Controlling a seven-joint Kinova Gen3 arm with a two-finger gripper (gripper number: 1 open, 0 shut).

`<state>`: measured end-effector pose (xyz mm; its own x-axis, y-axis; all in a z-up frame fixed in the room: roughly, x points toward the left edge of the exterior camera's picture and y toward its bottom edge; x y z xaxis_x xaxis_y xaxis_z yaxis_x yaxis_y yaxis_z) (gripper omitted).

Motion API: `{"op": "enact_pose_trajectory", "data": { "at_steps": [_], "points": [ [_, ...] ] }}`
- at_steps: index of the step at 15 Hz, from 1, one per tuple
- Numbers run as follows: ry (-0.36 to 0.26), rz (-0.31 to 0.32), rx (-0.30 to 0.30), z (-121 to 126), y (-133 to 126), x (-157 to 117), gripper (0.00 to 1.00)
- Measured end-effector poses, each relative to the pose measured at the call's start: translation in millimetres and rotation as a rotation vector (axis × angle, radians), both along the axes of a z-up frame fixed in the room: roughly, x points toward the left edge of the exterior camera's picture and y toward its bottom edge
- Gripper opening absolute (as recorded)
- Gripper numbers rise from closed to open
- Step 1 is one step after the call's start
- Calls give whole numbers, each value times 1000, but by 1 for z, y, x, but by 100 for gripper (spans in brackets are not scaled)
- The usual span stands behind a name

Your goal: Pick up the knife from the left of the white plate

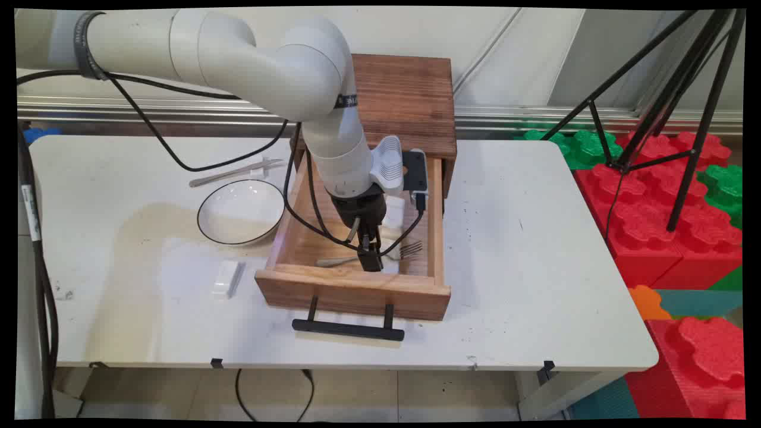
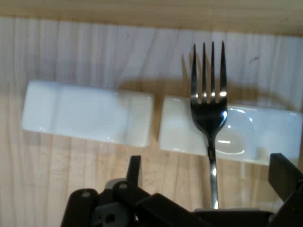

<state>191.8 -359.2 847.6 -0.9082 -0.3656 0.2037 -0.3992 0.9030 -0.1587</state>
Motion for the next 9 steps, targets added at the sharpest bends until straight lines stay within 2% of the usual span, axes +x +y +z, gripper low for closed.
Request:
{"op": "enact_pose_trajectory", "data": {
  "at_steps": [9],
  "points": [
    [8,-10,-51,20,3,2,100]
  ]
}}
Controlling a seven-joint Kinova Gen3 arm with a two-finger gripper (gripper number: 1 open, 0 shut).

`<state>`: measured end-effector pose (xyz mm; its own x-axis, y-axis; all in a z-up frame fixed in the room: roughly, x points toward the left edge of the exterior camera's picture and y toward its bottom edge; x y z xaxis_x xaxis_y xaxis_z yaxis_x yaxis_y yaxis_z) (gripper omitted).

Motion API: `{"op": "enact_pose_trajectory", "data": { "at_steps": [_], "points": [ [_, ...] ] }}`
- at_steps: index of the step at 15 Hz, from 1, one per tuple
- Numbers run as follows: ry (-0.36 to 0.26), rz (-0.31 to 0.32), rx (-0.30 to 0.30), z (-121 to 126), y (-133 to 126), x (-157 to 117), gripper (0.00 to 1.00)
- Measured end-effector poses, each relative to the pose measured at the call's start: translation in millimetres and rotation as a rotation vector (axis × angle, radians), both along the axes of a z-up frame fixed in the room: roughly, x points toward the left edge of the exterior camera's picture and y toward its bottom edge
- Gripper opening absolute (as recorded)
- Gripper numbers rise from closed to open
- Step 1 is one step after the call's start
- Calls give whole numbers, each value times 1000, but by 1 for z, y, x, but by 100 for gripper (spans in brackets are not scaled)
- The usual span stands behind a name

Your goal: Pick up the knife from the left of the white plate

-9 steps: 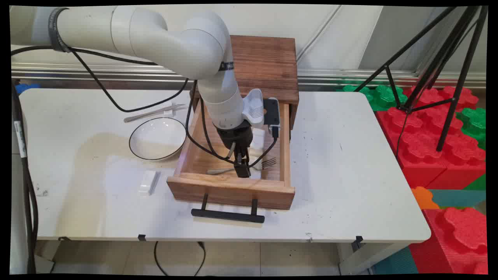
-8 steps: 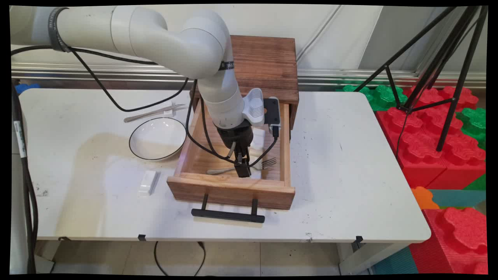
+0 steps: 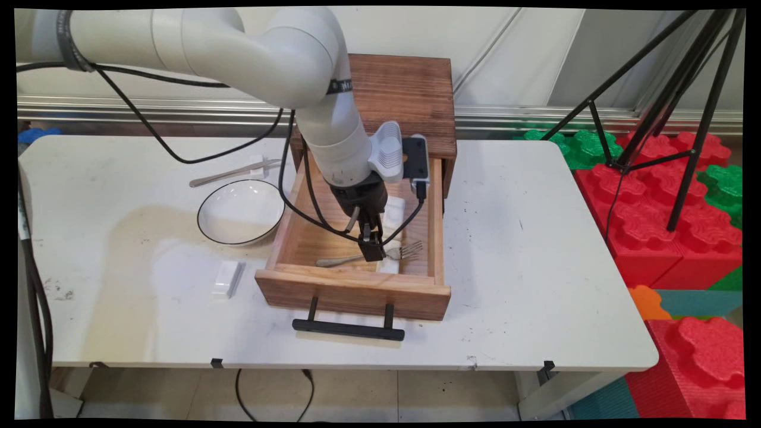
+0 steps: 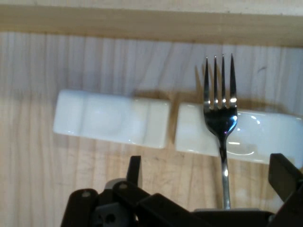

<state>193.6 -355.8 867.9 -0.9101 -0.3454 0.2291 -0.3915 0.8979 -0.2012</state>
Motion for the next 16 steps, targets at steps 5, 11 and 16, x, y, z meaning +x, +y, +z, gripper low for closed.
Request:
{"op": "enact_pose_trajectory", "data": {
  "at_steps": [5,11,16],
  "points": [
    [8,-8,-46,22,7,7,100],
    [20,-13,-103,55,19,23,100],
    [32,9,-139,83,33,44,100]
  ]
}}
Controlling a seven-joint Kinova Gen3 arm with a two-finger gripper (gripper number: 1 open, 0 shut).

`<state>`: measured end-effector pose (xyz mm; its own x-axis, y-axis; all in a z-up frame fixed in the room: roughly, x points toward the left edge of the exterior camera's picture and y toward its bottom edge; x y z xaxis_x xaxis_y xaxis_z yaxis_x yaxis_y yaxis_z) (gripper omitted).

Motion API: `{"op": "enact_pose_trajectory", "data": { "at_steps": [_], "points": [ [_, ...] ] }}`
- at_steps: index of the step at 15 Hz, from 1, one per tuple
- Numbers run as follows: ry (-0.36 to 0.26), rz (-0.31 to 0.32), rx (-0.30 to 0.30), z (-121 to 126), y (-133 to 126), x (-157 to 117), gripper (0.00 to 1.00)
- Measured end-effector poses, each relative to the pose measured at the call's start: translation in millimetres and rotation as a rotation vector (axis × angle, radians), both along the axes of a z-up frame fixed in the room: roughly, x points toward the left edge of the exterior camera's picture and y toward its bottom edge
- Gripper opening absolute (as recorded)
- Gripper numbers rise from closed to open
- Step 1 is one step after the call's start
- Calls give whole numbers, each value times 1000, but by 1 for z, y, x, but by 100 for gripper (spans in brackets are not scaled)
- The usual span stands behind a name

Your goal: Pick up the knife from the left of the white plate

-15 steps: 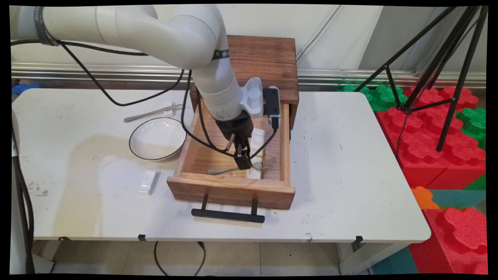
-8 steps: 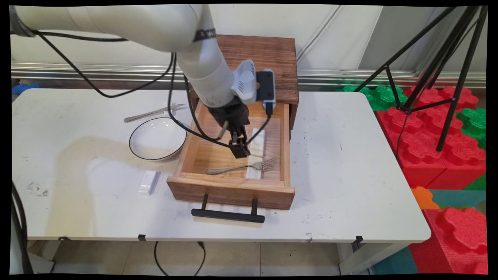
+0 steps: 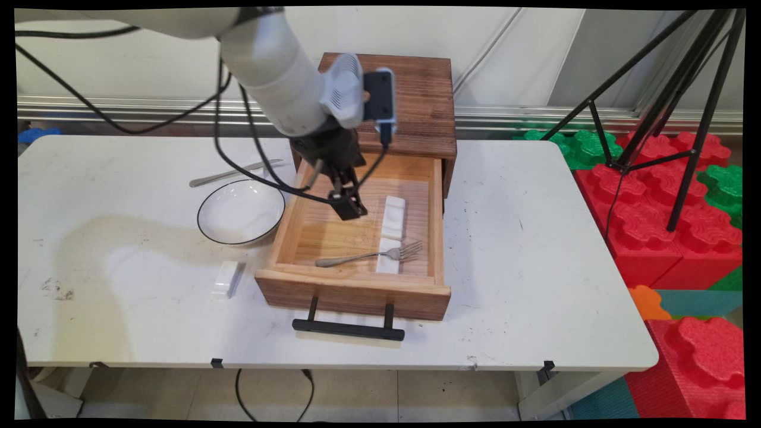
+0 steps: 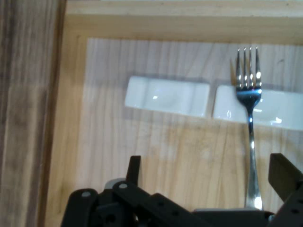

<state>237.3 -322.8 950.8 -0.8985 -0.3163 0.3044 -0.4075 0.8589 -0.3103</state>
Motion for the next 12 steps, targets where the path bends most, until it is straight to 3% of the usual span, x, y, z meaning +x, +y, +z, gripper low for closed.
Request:
{"op": "enact_pose_trajectory", "data": {
  "at_steps": [4,12],
  "points": [
    [7,25,-18,18,12,21,100],
    [20,127,-48,53,38,90,100]
  ]
}}
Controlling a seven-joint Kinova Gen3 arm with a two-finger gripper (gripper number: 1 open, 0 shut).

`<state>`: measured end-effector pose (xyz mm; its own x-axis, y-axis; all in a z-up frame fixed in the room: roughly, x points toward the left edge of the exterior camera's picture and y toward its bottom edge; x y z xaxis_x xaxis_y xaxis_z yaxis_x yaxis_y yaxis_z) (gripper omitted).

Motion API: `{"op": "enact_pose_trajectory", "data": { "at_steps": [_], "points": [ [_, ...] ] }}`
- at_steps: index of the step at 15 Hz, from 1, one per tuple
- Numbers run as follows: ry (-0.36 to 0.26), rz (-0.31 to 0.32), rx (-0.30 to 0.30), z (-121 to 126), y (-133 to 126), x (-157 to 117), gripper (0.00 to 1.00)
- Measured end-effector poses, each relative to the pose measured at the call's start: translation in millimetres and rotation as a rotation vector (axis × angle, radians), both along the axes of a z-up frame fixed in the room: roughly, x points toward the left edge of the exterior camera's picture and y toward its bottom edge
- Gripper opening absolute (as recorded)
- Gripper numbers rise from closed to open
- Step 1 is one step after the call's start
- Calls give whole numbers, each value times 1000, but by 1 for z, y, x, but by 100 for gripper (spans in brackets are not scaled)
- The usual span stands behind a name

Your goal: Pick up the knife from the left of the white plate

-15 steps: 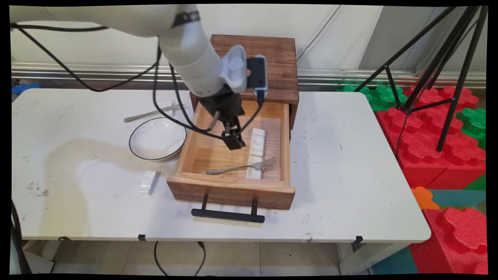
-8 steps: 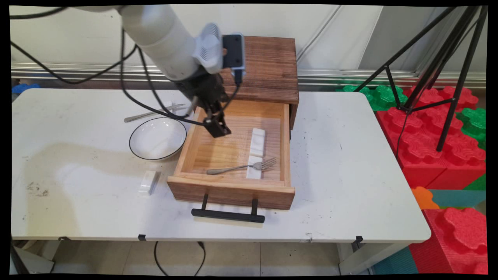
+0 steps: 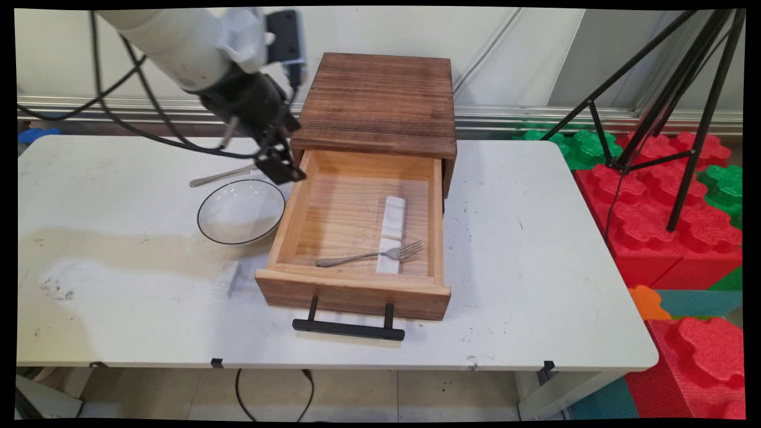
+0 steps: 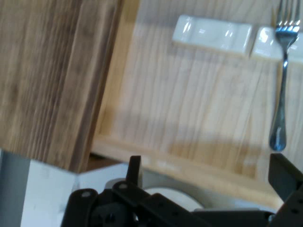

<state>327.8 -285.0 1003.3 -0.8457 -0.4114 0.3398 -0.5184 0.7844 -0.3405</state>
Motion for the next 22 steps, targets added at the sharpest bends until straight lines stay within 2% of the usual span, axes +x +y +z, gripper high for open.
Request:
{"op": "enact_pose_trajectory", "data": {
  "at_steps": [4,8,17,22],
  "points": [
    [-13,55,-12,9,5,33,100],
    [-39,109,-27,12,-4,60,100],
    [-104,207,-18,-2,-54,108,100],
    [-158,238,26,-17,-81,145,100]
  ]
}}
